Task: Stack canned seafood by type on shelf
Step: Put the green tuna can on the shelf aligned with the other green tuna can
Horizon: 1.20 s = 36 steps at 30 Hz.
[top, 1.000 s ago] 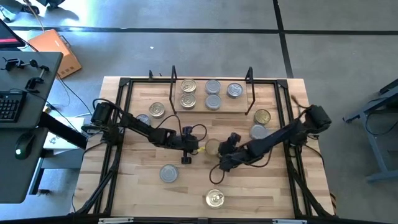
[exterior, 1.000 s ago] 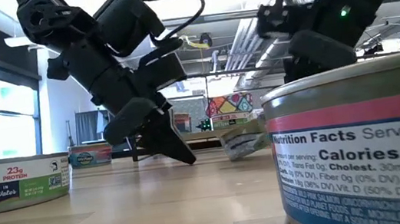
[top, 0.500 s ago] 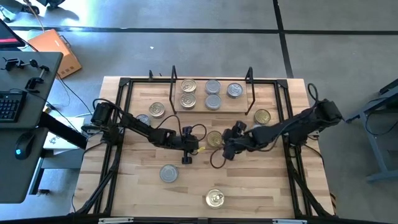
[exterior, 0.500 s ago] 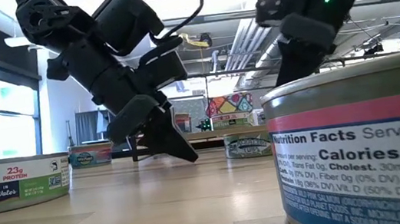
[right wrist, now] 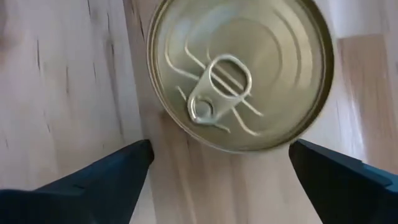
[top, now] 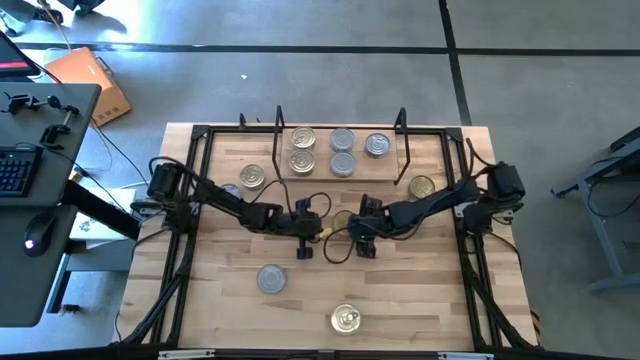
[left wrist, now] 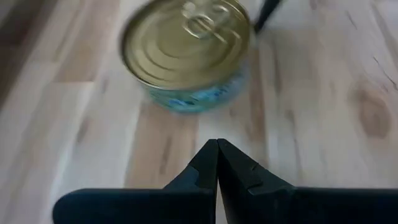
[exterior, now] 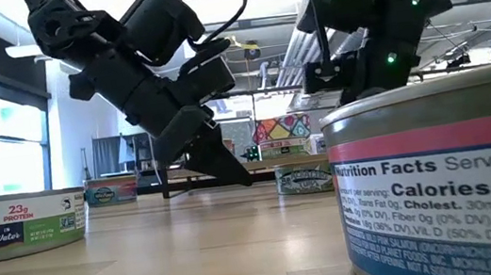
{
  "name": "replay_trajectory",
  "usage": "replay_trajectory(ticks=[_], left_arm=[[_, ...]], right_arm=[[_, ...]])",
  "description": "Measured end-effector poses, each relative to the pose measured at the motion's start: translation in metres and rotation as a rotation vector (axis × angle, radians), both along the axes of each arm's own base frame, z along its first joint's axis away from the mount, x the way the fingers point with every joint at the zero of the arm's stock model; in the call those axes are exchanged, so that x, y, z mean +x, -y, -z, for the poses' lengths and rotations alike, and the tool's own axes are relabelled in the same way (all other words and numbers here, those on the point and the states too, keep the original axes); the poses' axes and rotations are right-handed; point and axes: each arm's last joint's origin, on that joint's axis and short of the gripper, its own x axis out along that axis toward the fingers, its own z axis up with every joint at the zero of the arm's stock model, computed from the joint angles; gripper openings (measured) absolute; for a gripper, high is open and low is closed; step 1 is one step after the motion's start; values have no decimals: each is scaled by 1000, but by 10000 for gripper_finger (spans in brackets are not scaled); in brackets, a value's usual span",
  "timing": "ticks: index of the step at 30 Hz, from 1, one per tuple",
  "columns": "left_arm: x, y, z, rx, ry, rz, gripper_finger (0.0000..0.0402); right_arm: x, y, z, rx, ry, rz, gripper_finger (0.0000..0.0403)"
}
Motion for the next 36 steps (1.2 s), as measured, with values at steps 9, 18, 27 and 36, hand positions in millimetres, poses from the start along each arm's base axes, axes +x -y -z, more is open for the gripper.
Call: replay_trajectory(ticks=[9, 18, 27, 36], left_arm=[[8, -30, -2, 32, 81, -57, 0], [11, -37, 22, 0, 57, -58, 0], [13, -32, 22, -8, 79, -55, 0], [4, -31, 9, 25, -12, -62, 0]], right_arm=[[13, 7, -6, 4, 142, 13, 385], [24, 16, -10, 55, 257, 15, 386], [26, 17, -1, 100, 243, 45, 386], [28, 3, 6, 89, 240, 53, 327]])
